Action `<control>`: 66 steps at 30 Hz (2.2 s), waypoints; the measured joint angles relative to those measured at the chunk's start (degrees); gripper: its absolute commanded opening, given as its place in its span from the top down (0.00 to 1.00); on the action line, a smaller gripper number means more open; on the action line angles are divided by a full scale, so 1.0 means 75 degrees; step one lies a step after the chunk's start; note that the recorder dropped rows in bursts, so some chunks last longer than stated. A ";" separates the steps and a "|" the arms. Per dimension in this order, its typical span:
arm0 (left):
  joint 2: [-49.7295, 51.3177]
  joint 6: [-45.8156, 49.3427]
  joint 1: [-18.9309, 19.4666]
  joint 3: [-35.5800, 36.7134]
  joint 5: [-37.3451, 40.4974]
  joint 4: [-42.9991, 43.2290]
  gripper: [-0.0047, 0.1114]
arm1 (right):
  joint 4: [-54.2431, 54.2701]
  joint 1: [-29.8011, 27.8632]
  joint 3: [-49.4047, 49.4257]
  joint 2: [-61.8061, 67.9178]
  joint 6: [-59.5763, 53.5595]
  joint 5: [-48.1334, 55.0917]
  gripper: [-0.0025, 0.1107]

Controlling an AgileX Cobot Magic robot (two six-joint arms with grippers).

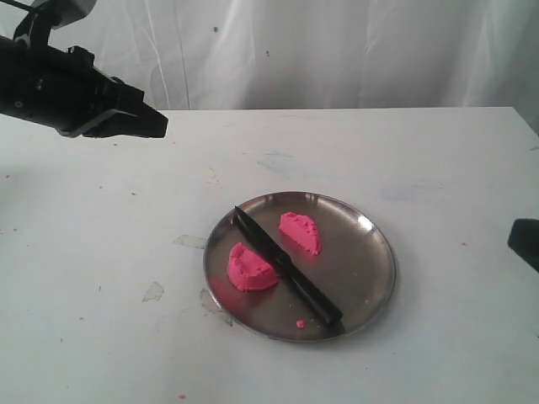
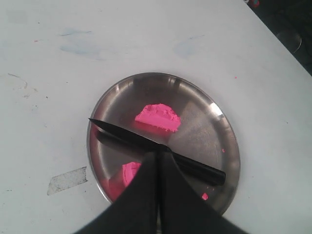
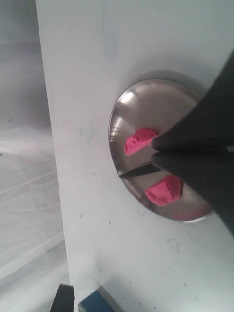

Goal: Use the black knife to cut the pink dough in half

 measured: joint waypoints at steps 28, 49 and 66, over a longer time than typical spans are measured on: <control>-0.0042 0.0000 0.0000 0.0000 -0.0007 0.0000 0.96 | -0.2022 -0.0838 0.2668 -0.2838 0.1578 -0.0930 0.98; -0.0042 0.0000 0.0000 0.0000 -0.0007 0.0000 0.96 | -0.1981 -0.0838 0.2668 -0.2838 0.1590 -0.0900 0.98; -0.2087 -0.1003 -0.1158 0.1770 -0.3486 0.2466 0.96 | -0.1981 -0.0838 0.2668 -0.2838 0.1606 -0.0900 0.98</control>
